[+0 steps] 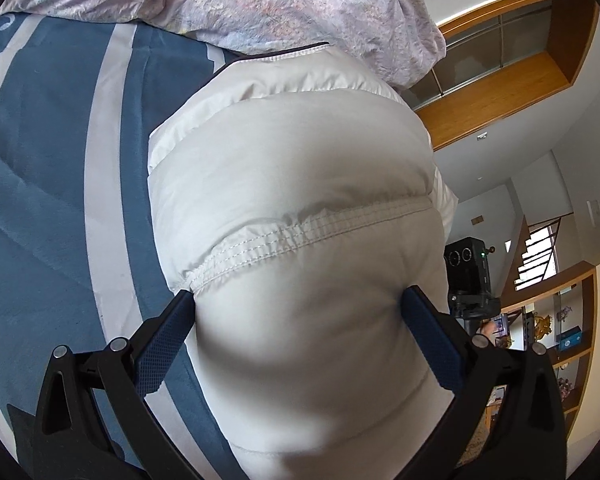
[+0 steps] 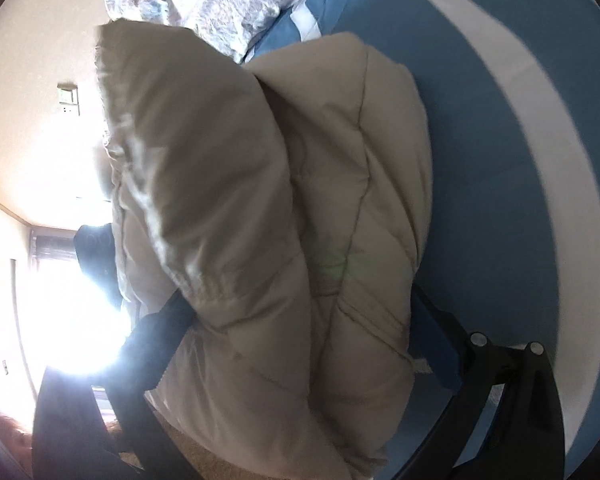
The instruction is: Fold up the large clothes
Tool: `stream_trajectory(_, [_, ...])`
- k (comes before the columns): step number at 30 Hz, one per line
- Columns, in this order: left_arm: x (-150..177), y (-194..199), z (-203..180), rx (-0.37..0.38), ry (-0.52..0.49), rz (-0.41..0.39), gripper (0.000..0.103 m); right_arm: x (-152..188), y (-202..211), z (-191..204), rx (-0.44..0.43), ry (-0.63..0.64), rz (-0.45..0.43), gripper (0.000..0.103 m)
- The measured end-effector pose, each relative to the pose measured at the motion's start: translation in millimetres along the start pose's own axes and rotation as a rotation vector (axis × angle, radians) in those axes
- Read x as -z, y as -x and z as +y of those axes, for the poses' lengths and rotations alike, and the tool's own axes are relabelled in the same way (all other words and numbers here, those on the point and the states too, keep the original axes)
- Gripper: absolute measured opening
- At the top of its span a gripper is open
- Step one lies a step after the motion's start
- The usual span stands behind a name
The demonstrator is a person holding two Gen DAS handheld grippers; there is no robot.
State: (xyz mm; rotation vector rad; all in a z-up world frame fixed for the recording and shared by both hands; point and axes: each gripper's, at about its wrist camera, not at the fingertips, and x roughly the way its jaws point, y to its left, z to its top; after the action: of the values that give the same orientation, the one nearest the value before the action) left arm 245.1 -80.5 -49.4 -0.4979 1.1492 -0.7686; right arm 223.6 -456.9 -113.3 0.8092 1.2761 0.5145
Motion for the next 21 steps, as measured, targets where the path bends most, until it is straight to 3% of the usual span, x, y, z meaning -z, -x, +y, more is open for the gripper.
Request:
stream_trajectory(7, [0,-3,4,0.011,0.008,-0.015,0.102,-18,-22,10,-0.040,0.032,0.043,0.101])
stream_trajectory(13, [5,1,1,0.022,-0.020,-0.045,0.101,-17,-37,20,-0.125,0.088,-0.017,0.101])
stream_trajectory(15, [6,8,0,0.023,-0.028,-0.061,0.094,-14,-41,26,-0.126,0.099,-0.041,0.096])
stream_trajectory(17, [6,14,-1,0.020,-0.039,-0.074,0.089,-13,-41,31,-0.119,0.113,-0.059,0.083])
stream_trajectory(21, [5,31,-2,-0.005,-0.071,-0.113,0.084,-16,-42,60,-0.077,0.189,-0.093,0.071])
